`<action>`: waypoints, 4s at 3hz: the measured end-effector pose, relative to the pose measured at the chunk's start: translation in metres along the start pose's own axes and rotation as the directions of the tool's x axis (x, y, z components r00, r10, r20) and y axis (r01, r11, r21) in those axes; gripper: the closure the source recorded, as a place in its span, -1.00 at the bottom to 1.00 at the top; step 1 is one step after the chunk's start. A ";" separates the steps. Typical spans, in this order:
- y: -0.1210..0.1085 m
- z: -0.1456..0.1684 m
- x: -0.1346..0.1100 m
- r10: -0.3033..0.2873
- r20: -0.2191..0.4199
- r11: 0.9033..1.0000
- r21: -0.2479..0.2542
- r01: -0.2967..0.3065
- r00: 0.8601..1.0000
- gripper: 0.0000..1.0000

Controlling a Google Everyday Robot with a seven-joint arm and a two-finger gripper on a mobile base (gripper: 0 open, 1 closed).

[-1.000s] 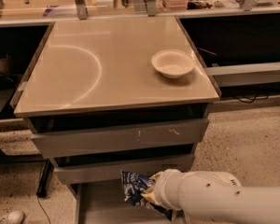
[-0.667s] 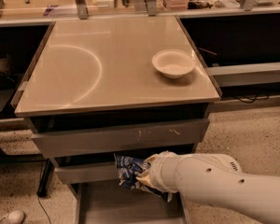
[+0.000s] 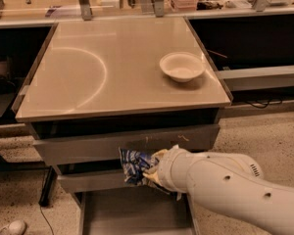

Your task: Pick blue chip bag from bottom drawer and place on counter

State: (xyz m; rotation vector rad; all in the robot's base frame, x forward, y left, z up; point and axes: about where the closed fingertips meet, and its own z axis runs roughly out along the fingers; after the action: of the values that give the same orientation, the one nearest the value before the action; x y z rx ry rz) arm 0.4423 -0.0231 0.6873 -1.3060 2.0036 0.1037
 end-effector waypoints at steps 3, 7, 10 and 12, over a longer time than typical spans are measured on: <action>-0.080 -0.056 -0.167 -0.280 0.137 0.956 0.132 0.263 0.950 1.00; -0.143 -0.002 -0.213 -0.292 0.212 0.954 0.137 0.267 0.933 1.00; -0.164 0.044 -0.227 -0.321 0.216 0.947 0.060 0.316 0.922 0.64; -0.164 0.044 -0.227 -0.321 0.216 0.947 0.060 0.316 0.922 -0.29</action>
Offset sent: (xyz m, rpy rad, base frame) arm 0.0888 0.0611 0.1881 -0.0654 -0.2936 0.1692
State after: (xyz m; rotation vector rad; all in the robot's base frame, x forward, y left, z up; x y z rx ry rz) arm 0.6498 0.0901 0.8444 -1.5165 1.5788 0.0683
